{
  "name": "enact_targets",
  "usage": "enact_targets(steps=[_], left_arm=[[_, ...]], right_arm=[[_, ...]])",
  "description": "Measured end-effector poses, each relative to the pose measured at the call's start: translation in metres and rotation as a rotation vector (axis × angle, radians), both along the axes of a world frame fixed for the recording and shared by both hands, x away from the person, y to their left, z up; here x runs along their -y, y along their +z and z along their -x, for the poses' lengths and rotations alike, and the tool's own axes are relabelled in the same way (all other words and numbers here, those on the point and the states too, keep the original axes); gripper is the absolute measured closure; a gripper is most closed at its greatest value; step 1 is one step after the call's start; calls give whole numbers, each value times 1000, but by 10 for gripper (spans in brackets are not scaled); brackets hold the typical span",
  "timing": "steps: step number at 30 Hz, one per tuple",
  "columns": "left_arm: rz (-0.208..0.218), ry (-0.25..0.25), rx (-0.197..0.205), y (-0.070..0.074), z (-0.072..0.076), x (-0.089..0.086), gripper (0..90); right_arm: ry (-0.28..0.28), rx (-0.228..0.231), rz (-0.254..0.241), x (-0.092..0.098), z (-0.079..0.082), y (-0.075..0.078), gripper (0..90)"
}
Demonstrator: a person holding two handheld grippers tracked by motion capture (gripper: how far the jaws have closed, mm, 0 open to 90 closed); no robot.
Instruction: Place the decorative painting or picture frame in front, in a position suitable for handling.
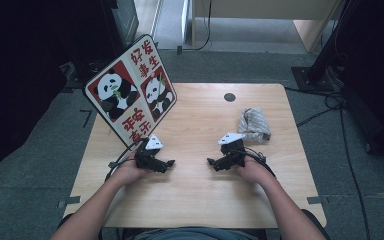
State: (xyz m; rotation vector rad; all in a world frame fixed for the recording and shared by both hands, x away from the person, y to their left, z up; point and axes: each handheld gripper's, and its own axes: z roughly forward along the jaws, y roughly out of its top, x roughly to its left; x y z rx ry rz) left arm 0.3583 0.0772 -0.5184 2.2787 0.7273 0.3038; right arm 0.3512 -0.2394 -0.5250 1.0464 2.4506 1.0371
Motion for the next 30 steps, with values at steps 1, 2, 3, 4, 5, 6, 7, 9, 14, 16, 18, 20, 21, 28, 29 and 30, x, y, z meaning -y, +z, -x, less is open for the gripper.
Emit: enact_targets(steps=[1,2,3,4,5,6,7,9,14,16,18,20,21,28,29,30], left_arm=[[0,1,0,0,0,0,102],[0,2,0,0,0,0,101],[0,2,0,0,0,0,101],[0,4,-1,0,0,1,100],[0,4,-1,0,0,1,100],[2,8,-1,0,0,1,99],[2,8,-1,0,0,1,99],[2,9,-1,0,1,1,99],[2,11,-1,0,1,1,98],[2,15,-1,0,1,1,99],[0,20,0,0,2,2,98],[-3,13,0,0,1,1,96],[-1,5,0,0,1,1,96],[-26,-5,-20,4,-2,1,113],[-21,-3,-27,5,-2,0,146],[-19,-3,-46,6,-4,-1,152]], right_arm=[[0,0,0,0,0,0,0],[0,0,0,0,0,0,0],[0,0,0,0,0,0,0],[0,1,-1,0,0,0,0],[0,1,-1,0,0,0,0],[0,1,-1,0,0,0,0],[0,1,-1,0,0,0,0],[-1,0,-1,0,0,0,0],[0,1,-1,0,0,0,0],[0,0,-1,0,0,0,0],[0,1,0,0,0,0,0],[-1,0,0,0,0,0,0],[-1,0,0,0,0,0,0],[-1,0,-1,0,0,0,0],[-1,0,-1,0,0,0,0],[-1,0,-1,0,0,0,0]])
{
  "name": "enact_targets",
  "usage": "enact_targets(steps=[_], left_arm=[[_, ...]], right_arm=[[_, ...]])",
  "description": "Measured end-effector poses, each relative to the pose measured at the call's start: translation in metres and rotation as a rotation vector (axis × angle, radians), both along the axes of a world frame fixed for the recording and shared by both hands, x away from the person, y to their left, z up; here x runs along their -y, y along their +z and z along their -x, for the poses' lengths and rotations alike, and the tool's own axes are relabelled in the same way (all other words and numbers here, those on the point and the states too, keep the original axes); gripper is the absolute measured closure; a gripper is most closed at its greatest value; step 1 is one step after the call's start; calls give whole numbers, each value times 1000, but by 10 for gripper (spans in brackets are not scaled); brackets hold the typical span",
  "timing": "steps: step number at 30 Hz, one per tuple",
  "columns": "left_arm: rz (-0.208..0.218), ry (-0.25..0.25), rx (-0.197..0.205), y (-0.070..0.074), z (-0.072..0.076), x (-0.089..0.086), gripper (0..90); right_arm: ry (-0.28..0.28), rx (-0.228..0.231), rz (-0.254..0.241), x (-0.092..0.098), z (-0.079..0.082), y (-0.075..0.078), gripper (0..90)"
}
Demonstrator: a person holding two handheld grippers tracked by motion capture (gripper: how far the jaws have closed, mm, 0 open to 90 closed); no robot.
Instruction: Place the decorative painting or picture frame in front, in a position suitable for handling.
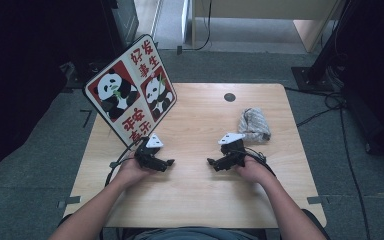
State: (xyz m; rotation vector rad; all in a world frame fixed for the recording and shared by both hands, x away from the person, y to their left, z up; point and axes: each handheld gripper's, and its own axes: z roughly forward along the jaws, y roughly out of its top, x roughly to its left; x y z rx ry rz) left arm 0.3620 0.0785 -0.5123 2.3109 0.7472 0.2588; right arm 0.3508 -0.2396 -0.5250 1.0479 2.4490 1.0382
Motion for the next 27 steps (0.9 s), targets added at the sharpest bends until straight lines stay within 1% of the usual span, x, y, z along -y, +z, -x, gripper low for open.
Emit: enact_targets(steps=[1,2,3,5,7,8,9,10,13,14,15,16,18,19,20,23,24,25,27], left_arm=[[0,0,0,0,0,0,152],[5,-6,-23,2,-2,-2,152],[5,-6,-23,2,-2,-2,155],[11,-10,-47,4,-3,-3,161],[12,-17,-52,6,-3,-4,162],[28,-31,-53,8,-3,-6,195],[28,-31,-53,8,-3,-6,223],[47,-32,-60,11,-4,-8,226],[48,-34,-57,14,-4,-9,226],[59,-39,-78,16,-4,-11,232],[59,-39,-78,16,-4,-11,233],[58,-44,-99,19,-5,-12,236],[65,-47,-107,20,-5,-13,243],[67,-52,-107,22,-5,-15,264],[66,-56,-94,23,-5,-16,290],[75,-60,-97,27,-5,-19,292],[81,-68,-110,30,-5,-21,293],[81,-68,-110,30,-5,-21,295],[83,-82,-135,33,-4,-23,297]], right_arm=[[0,0,0,0,0,0,0],[-2,-2,0,0,0,0,0],[-2,-2,0,0,0,0,0],[-1,-3,0,0,0,0,0],[1,0,0,0,0,0,0],[1,0,0,0,0,0,0],[1,0,0,0,0,0,0],[0,0,0,0,0,0,0],[0,0,0,0,0,0,0],[1,0,0,0,0,0,0],[1,0,0,0,0,0,0],[1,0,0,0,0,0,0],[0,0,0,0,0,0,0],[1,0,0,0,0,0,0],[1,0,0,0,0,0,0],[0,0,0,0,0,0,0],[1,1,0,0,0,0,0],[1,1,0,0,0,0,0],[0,0,0,0,0,0,0]])
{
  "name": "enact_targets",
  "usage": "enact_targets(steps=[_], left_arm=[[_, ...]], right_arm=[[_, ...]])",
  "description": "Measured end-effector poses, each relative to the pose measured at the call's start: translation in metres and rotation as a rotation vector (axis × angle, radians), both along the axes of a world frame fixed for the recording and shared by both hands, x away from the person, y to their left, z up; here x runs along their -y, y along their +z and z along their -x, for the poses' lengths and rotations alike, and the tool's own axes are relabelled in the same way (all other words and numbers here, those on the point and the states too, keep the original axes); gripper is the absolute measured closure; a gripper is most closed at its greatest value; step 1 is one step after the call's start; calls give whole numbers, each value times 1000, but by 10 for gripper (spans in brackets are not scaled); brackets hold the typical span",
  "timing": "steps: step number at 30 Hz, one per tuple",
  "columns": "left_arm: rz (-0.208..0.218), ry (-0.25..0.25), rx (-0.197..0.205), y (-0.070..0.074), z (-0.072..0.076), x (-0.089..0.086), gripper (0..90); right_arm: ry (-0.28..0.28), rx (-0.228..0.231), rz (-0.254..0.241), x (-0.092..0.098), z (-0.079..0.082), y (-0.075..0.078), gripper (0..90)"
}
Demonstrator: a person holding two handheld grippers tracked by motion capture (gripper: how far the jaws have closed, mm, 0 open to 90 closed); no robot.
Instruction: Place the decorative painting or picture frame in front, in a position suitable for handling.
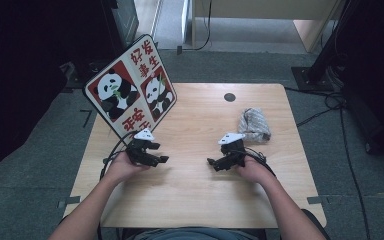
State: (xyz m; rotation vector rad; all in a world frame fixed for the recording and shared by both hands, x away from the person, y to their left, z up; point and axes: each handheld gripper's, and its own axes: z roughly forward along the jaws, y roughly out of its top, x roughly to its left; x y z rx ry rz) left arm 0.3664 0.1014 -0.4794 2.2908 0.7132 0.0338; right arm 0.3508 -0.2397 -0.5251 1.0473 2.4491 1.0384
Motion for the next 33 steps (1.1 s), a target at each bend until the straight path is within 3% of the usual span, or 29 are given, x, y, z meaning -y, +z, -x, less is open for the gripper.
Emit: enact_targets(steps=[4,15,25,33], left_arm=[[-7,-4,8,6,3,-5,293],[24,43,8,24,5,-22,304],[38,54,-1,30,8,-35,321],[24,63,5,32,16,-46,332]], right_arm=[[-5,-4,0,0,1,0,0],[-8,-7,0,0,1,0,0],[-6,-4,0,0,1,0,0],[3,-3,1,0,0,0,0]])
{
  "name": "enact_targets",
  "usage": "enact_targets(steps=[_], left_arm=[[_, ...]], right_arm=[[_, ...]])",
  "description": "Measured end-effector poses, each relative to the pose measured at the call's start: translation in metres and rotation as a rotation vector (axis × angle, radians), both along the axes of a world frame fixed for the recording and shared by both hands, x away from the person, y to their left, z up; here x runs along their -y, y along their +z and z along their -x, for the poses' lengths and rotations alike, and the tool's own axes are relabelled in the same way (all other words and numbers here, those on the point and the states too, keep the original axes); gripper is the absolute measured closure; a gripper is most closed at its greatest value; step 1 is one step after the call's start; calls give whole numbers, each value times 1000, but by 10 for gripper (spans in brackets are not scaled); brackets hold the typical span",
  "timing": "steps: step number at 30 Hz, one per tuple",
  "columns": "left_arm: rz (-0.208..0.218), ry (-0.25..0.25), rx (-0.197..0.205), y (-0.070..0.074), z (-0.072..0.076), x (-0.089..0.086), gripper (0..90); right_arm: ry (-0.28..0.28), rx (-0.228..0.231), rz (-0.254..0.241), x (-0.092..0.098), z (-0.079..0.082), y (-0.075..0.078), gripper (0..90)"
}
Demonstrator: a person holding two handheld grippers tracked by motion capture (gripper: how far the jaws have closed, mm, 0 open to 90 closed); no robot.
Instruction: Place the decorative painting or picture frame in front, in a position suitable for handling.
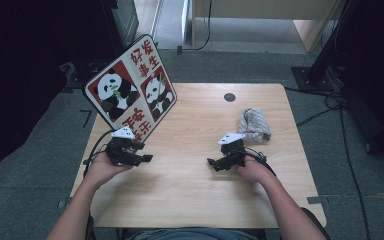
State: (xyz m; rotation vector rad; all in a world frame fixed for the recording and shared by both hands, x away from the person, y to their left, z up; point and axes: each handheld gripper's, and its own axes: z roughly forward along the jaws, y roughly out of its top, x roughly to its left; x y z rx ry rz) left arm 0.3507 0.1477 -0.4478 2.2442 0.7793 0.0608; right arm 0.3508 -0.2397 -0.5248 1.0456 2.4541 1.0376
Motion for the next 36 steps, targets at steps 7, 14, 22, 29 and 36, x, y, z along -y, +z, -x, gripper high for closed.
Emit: enact_targets(steps=[7,14,22,29,36], left_arm=[[24,33,3,3,5,-13,338],[33,65,-3,6,10,-29,348],[56,96,-12,9,12,-41,351],[68,129,-14,11,16,-54,364],[91,177,-12,15,21,-70,386]], right_arm=[[7,0,1,-1,-1,0,0],[7,0,1,-1,-1,0,0],[7,0,1,-1,-1,0,0],[7,0,0,-1,-1,0,0],[7,0,1,-1,-1,0,0]])
